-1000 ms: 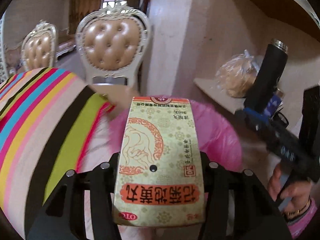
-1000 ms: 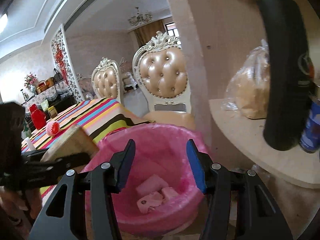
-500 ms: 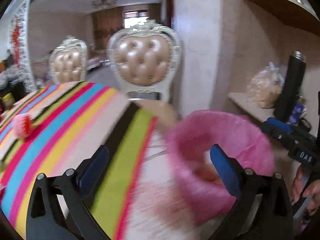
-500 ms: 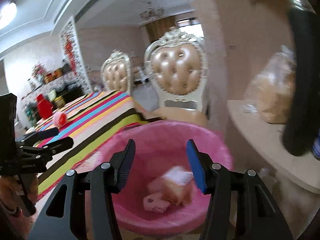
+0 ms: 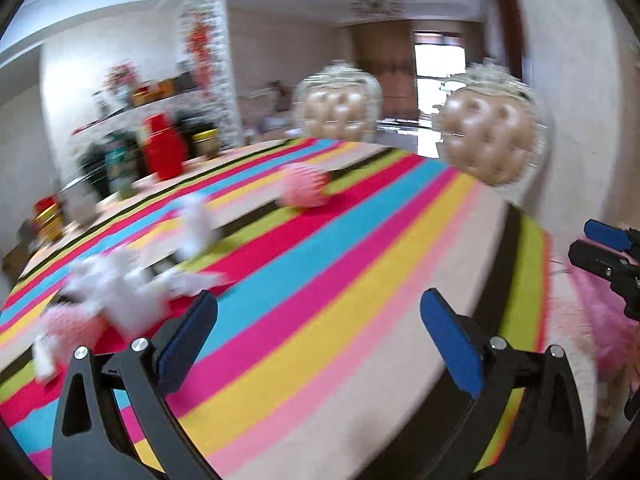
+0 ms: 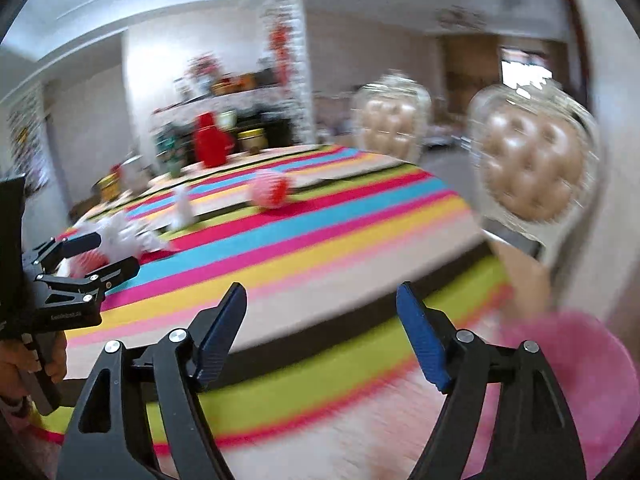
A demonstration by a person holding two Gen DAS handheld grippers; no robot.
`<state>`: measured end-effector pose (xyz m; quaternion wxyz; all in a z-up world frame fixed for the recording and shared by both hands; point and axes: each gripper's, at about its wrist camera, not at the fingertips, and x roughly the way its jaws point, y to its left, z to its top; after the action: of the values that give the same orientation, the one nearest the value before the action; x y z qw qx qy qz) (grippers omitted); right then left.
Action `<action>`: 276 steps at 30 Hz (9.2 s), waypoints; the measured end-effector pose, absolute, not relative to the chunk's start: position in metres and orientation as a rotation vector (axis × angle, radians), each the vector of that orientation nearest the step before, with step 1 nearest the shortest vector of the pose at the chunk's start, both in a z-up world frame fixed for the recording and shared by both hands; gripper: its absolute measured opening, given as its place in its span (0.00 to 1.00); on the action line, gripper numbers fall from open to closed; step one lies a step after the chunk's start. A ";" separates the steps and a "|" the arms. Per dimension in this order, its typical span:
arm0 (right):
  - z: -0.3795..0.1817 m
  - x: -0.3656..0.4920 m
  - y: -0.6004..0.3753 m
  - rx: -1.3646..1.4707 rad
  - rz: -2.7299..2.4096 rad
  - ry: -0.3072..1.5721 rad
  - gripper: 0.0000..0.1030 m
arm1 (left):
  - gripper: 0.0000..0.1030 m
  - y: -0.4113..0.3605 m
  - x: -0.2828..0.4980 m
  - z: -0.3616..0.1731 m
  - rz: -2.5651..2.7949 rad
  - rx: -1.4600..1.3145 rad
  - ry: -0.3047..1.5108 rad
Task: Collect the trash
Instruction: 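Return both open tools to the table, then grasp the white tissue with the left tool while the right tool grasps another tissue, then carry both tissues to the pink bin and open both tools over it, then return both open tools to the table, then grasp a pink foam fruit net with the left tool while the right tool grasps another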
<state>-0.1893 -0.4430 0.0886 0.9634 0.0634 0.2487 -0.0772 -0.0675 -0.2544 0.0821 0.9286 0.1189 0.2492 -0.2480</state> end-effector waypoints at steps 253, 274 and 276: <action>0.042 0.226 -0.403 -0.063 -0.250 0.775 0.82 | 0.39 -0.005 0.084 0.057 -0.190 -0.146 0.521; 0.068 0.147 -0.350 0.021 -0.025 0.682 0.40 | 0.39 -0.004 0.088 0.057 -0.234 -0.178 0.537; 0.073 0.129 -0.335 0.027 0.017 0.665 0.40 | 0.39 -0.003 0.088 0.058 -0.241 -0.185 0.536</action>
<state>0.1289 -0.3350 0.0734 0.9450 0.0130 0.3266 0.0082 0.0876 -0.0032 0.0580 0.9530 -0.0909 0.2637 -0.1188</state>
